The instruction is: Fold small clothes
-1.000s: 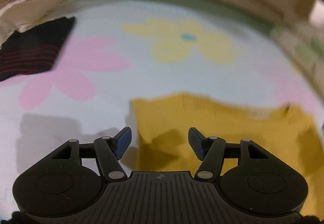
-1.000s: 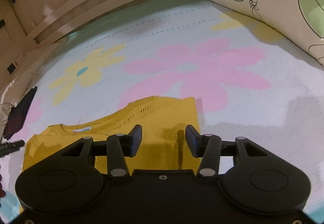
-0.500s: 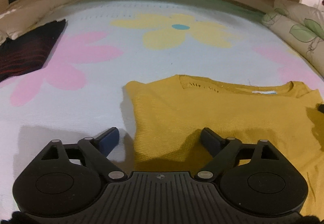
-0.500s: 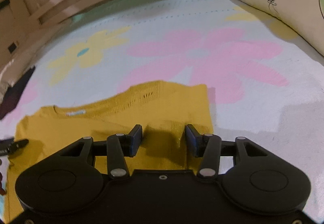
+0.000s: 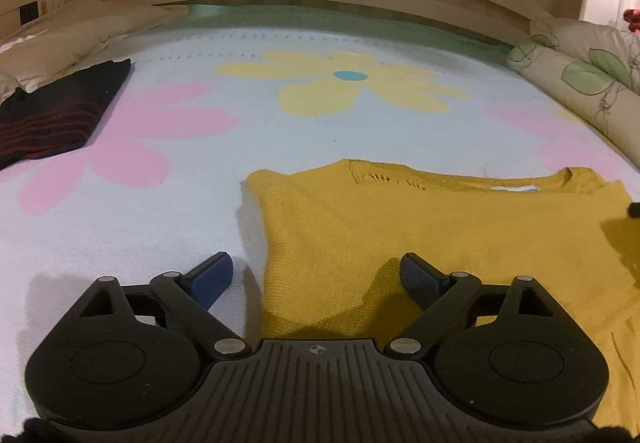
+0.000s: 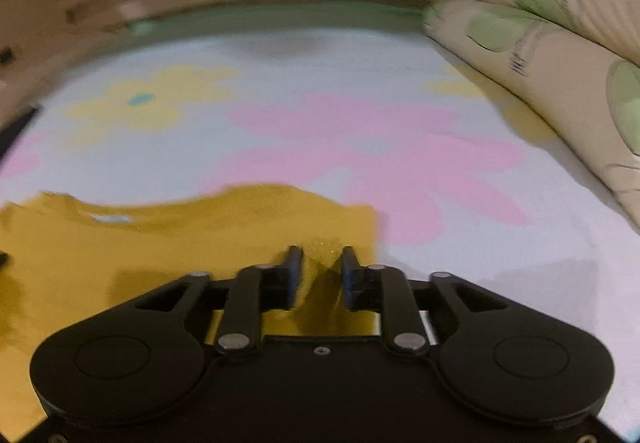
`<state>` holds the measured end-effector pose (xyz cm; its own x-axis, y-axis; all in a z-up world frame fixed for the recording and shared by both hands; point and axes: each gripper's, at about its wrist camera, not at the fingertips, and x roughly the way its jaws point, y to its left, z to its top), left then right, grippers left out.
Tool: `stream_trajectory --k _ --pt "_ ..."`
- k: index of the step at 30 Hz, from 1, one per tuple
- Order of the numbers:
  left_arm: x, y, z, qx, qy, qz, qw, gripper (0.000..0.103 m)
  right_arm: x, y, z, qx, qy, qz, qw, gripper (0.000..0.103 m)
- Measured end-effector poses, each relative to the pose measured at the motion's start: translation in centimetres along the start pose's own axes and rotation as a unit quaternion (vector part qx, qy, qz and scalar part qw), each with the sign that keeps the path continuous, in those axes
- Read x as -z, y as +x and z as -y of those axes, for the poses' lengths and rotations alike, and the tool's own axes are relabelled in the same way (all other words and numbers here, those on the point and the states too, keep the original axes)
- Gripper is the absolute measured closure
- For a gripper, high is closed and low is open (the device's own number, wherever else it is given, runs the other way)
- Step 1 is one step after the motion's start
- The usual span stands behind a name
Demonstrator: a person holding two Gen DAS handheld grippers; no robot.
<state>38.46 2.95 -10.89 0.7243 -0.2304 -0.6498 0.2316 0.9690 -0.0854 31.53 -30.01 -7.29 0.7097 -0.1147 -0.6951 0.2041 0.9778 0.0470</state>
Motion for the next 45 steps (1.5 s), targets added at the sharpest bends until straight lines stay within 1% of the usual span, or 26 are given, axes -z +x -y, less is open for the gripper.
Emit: stream_trajectory --k 1,3,5,7,8,9,10,12,13,15,21,23,26,28,29,30,32,35,37,39,42,45 --pt "0.0 0.0 0.0 0.001 0.000 0.001 1.0000 0.012 0.3 -0.1 0.4 0.004 0.005 0.006 1.000 0.045" --pt "0.1 0.1 0.0 0.000 0.002 0.001 1.0000 0.012 0.3 -0.5 1.2 0.005 0.017 0.018 1.000 0.041" --pt "0.1 0.1 0.0 0.000 0.003 0.001 1.0000 0.012 0.0 -1.0 1.8 0.002 0.028 0.029 0.999 0.040" --pt "0.1 0.1 0.0 0.001 0.002 0.002 1.0000 0.011 -0.2 -1.3 2.0 -0.007 0.031 0.031 0.999 0.037" --pt "0.1 0.1 0.0 0.001 0.002 0.002 1.0000 0.011 -0.2 -1.3 2.0 -0.014 0.028 0.026 0.999 0.035" --pt "0.1 0.1 0.0 0.001 0.002 0.002 1.0000 0.011 0.0 -1.1 1.8 -0.018 0.021 0.015 0.999 0.028" --pt "0.1 0.1 0.0 0.001 0.002 0.002 1.0000 0.011 0.1 -0.8 1.7 -0.015 0.015 0.004 1.000 0.025" --pt "0.1 0.1 0.1 0.000 0.004 0.003 1.0000 0.011 0.7 0.1 1.7 -0.012 0.012 -0.014 1.000 0.023" --pt "0.1 0.1 0.1 0.000 0.004 0.003 1.0000 0.011 0.9 0.4 1.9 -0.017 0.018 -0.017 1.000 0.015" --pt "0.1 0.1 0.1 0.000 0.004 0.003 1.0000 0.011 1.6 0.8 2.6 -0.025 0.035 -0.019 0.999 0.002" --pt "0.0 0.0 -0.3 0.010 -0.002 0.002 1.0000 0.012 2.8 0.3 2.8 -0.034 0.035 0.014 0.999 0.000" --pt "-0.1 -0.2 -0.4 0.011 -0.001 -0.002 0.9999 0.013 3.0 0.1 2.9 -0.037 0.037 0.016 0.998 0.000" --pt "-0.4 -0.7 -0.2 -0.007 0.003 -0.020 0.9998 0.013 3.0 -0.3 3.0 -0.040 0.038 -0.002 0.998 0.000" --pt "-0.5 -1.5 -0.2 -0.023 0.006 -0.044 0.9988 0.014 3.1 -0.9 3.0 -0.043 0.032 -0.022 0.998 0.000" --pt "-0.6 -1.9 -0.3 -0.032 0.004 -0.055 0.9979 0.019 3.2 -1.2 3.1 -0.045 0.030 -0.029 0.998 0.000" --pt "-0.6 -2.6 -0.5 -0.039 0.002 -0.067 0.9970 0.021 3.4 -1.6 3.3 -0.047 0.031 -0.037 0.998 0.000" --pt "-0.4 -4.2 -0.9 -0.049 0.000 -0.077 0.9959 0.027 3.9 -2.3 3.6 -0.052 0.032 -0.054 0.997 0.000" --pt "-0.2 -7.4 -1.5 -0.062 -0.004 -0.072 0.9955 0.030 4.4 -3.8 4.1 -0.057 0.014 -0.091 0.994 0.001" --pt "-0.3 -9.9 -1.8 -0.065 -0.013 -0.064 0.9957 0.030 4.7 -5.0 4.8 -0.059 0.025 -0.110 0.992 0.001" --pt "0.0 -12.5 -1.9 -0.063 -0.023 -0.054 0.9963 0.030 5.3 -6.7 5.4 -0.054 0.036 -0.116 0.991 0.001" --pt "0.9 -16.3 -1.5 -0.063 -0.030 -0.044 0.9966 0.030 6.3 -9.7 5.7 -0.051 0.034 -0.113 0.992 0.001" --pt "2.2 -18.9 -0.9 -0.056 -0.026 -0.049 0.9969 0.030 7.7 -13.1 5.5 -0.065 0.032 -0.099 0.992 0.001"
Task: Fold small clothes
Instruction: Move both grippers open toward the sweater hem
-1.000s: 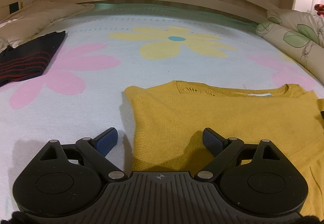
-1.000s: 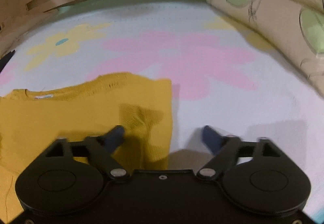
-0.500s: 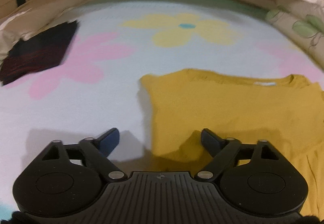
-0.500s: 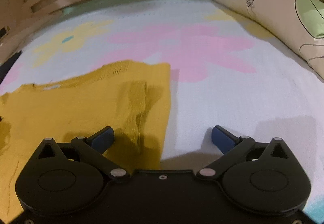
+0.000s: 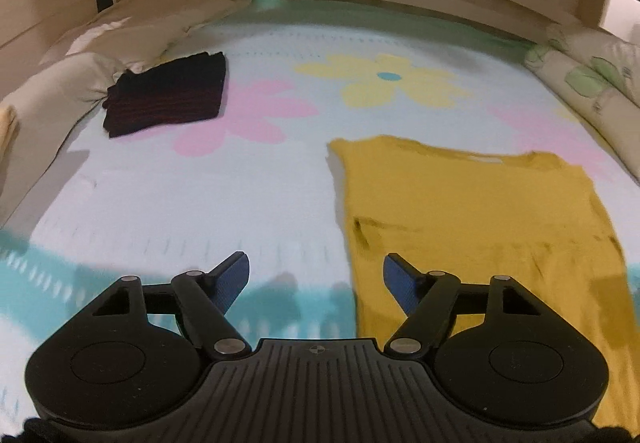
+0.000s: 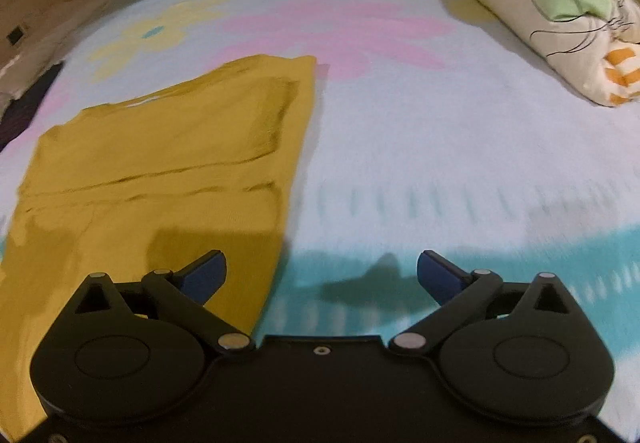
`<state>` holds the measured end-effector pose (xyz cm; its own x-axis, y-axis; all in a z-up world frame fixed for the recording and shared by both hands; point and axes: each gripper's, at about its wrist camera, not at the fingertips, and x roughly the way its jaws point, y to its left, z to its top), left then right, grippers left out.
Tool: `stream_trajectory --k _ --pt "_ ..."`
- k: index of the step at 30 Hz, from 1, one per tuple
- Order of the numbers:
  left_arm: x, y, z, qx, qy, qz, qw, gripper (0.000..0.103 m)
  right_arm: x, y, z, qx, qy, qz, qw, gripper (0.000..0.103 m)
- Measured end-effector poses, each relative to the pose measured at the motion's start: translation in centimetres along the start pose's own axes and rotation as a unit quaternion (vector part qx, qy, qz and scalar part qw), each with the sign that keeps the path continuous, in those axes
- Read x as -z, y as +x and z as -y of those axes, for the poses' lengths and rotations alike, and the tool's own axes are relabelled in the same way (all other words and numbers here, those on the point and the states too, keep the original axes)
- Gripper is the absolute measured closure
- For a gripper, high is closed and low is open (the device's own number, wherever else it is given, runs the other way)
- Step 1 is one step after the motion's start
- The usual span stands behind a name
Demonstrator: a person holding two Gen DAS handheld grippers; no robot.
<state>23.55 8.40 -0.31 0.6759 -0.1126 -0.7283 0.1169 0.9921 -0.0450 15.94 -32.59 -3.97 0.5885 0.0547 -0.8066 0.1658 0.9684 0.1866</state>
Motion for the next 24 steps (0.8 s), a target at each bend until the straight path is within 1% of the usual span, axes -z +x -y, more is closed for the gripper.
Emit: stream_trajectory --k 5,8,9,10,13,15,18,24 --pt "3.4 -3.0 0.6 0.022 0.004 -0.017 0.9996 0.030 3.3 -3.6 -1.8 -0.015 -0.020 -0.004 1.000 0.001" --pt "5.4 -4.0 0.9 0.033 0.006 -0.034 0.9989 0.030 5.7 -5.5 -2.5 -0.039 -0.016 -0.008 0.999 0.002" --pt "6.0 -4.2 0.9 0.036 0.006 -0.039 0.9986 0.030 6.6 -5.9 -2.8 -0.048 -0.012 -0.013 0.999 0.005" --pt "6.6 -4.4 0.9 0.037 0.005 -0.044 0.9983 0.030 7.2 -6.0 -3.1 -0.056 -0.008 -0.019 0.998 0.010" --pt "8.4 -4.9 0.8 0.041 0.003 -0.058 0.9975 0.030 9.4 -6.2 -3.6 -0.080 0.006 -0.049 0.996 0.017" --pt "9.4 -5.1 0.6 0.042 0.003 -0.066 0.9969 0.030 10.7 -6.2 -4.0 -0.077 0.004 -0.064 0.995 0.019" --pt "10.8 -5.1 0.5 0.043 0.002 -0.077 0.9961 0.030 12.2 -6.2 -4.3 -0.059 -0.012 -0.071 0.996 0.019" --pt "12.6 -4.7 0.2 0.032 -0.005 -0.103 0.9941 0.030 13.8 -6.2 -2.7 -0.057 0.020 -0.095 0.994 0.019"
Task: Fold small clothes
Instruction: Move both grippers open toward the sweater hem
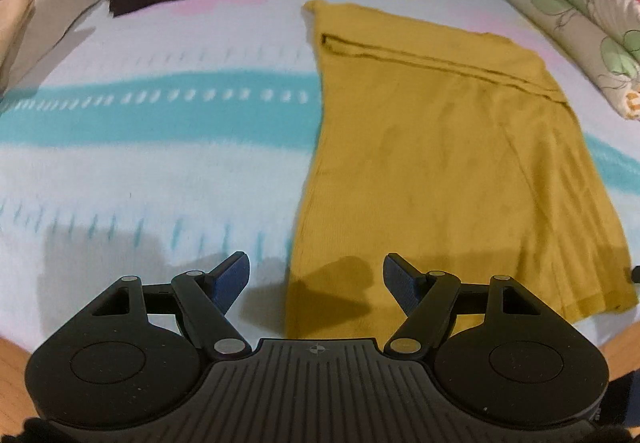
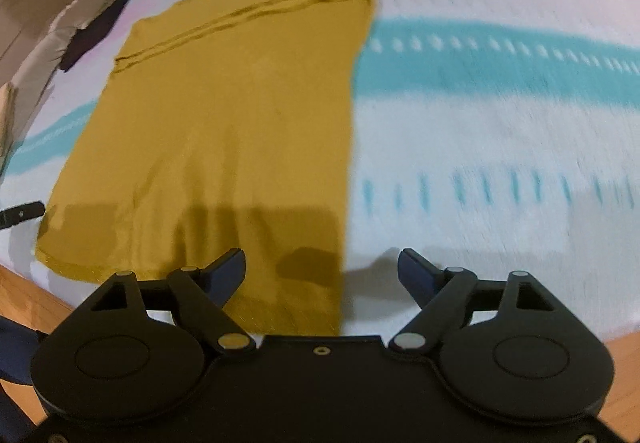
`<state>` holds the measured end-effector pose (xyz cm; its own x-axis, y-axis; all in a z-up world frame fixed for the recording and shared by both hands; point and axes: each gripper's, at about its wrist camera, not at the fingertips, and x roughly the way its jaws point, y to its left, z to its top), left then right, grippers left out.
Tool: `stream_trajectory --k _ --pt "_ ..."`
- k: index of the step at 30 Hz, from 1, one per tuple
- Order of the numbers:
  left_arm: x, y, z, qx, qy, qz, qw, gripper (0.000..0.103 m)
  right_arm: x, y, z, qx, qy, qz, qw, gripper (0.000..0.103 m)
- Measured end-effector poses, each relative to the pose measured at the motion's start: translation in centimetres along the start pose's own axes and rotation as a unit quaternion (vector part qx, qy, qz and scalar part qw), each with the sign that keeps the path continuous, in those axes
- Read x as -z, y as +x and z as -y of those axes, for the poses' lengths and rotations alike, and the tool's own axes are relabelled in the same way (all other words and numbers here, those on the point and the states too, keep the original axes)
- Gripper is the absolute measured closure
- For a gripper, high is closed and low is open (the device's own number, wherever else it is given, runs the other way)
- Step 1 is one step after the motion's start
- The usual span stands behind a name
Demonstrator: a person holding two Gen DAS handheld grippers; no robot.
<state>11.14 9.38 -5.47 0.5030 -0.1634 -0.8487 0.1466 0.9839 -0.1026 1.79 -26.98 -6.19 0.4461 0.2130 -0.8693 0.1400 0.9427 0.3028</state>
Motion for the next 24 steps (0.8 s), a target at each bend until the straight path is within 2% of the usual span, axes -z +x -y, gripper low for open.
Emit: stream_trajectory --k 4,8,13,16,20,24 --pt "0.2 0.8 -0.3 0.000 -0.017 -0.022 0.9996 0.030 0.3 0.4 0.6 -0.029 0.027 -0.014 0.999 0.019" --pt "0.4 1.4 0.0 -0.011 -0.015 -0.027 0.9995 0.030 0.4 0.9 0.2 -0.030 0.035 -0.021 0.999 0.014" --pt "0.6 1.6 0.5 -0.020 -0.003 -0.025 0.9995 0.026 0.6 1.4 -0.2 -0.040 0.036 -0.023 0.998 0.000" --pt "0.5 1.9 0.5 -0.012 -0.012 -0.027 0.9995 0.019 0.6 1.7 -0.7 -0.031 0.028 -0.023 0.999 0.000" --pt "0.3 2.2 0.7 -0.010 -0.006 -0.032 0.9994 0.010 0.6 1.6 -0.4 -0.034 0.049 -0.019 0.998 0.000" --pt "0.4 2.3 0.7 -0.010 -0.003 -0.033 0.9994 0.010 0.5 1.5 0.1 -0.046 0.066 -0.019 0.997 0.000"
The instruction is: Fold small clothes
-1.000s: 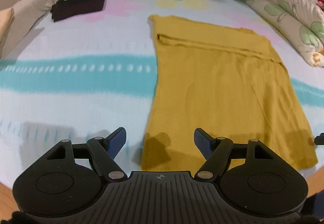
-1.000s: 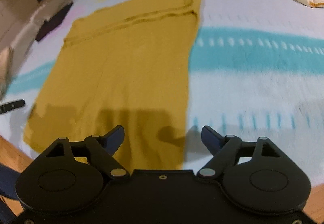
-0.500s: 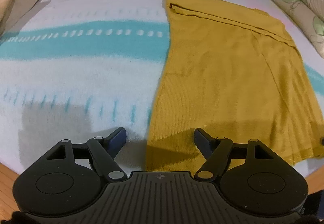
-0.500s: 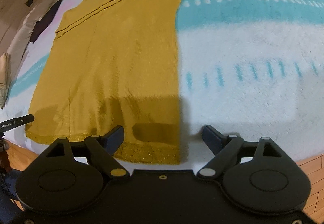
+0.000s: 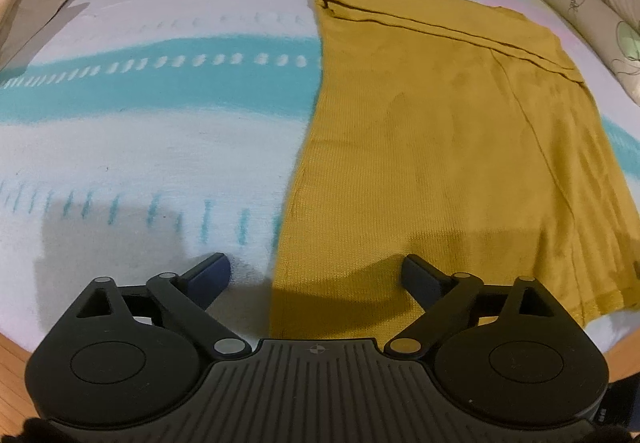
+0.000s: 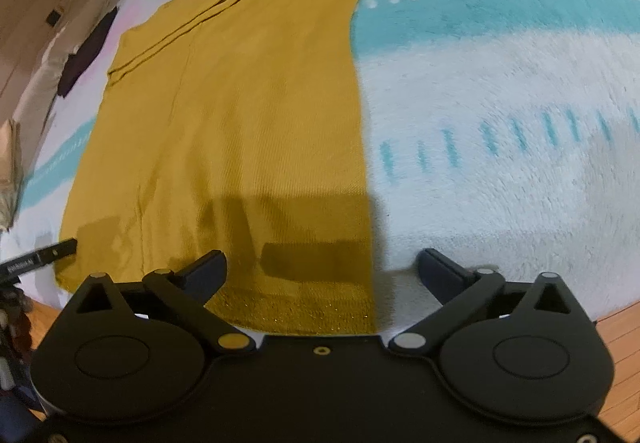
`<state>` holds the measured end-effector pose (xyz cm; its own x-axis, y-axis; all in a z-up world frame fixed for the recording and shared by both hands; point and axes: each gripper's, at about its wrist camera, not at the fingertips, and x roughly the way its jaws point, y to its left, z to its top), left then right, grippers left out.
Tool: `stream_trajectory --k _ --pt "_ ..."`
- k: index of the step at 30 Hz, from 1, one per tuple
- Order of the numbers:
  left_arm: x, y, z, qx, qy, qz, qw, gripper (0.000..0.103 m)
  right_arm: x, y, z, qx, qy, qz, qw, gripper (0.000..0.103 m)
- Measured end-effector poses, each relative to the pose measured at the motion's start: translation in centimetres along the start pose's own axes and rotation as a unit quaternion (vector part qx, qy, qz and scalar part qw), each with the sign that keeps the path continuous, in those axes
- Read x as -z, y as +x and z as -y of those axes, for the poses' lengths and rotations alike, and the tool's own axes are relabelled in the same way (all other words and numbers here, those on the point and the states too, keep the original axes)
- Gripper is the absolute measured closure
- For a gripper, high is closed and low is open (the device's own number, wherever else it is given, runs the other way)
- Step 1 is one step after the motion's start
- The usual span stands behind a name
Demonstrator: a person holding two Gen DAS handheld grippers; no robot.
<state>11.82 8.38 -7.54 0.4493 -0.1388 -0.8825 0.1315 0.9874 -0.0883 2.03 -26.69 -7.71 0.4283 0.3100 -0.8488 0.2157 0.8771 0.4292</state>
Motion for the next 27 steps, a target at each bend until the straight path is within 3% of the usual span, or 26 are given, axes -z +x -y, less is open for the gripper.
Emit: stream_trajectory --k 2,11,13,15,20,27 --pt "0.1 0.1 0.1 -0.001 0.003 0.002 1.0000 0.010 -0.1 -0.1 0.0 -0.003 -0.006 -0.002 1.000 0.004" --pt "-0.1 0.4 0.6 -0.007 0.004 0.002 1.0000 0.010 0.2 -1.1 0.2 0.036 -0.030 0.005 0.999 0.058" --pt "0.0 0.4 0.5 -0.007 0.004 0.003 1.0000 0.010 0.1 -1.2 0.7 -0.005 -0.013 -0.001 1.000 0.087" --pt "0.0 0.3 0.5 -0.006 0.004 0.003 1.0000 0.010 0.1 -1.1 0.7 -0.035 -0.004 -0.005 0.999 0.087" --pt "0.0 0.3 0.5 -0.006 0.004 0.004 1.0000 0.010 0.2 -1.3 -0.6 -0.019 -0.043 0.005 0.999 0.090" --pt "0.0 0.3 0.5 -0.007 0.004 0.003 1.0000 0.010 -0.2 -2.4 0.1 0.067 -0.064 0.037 0.995 0.091"
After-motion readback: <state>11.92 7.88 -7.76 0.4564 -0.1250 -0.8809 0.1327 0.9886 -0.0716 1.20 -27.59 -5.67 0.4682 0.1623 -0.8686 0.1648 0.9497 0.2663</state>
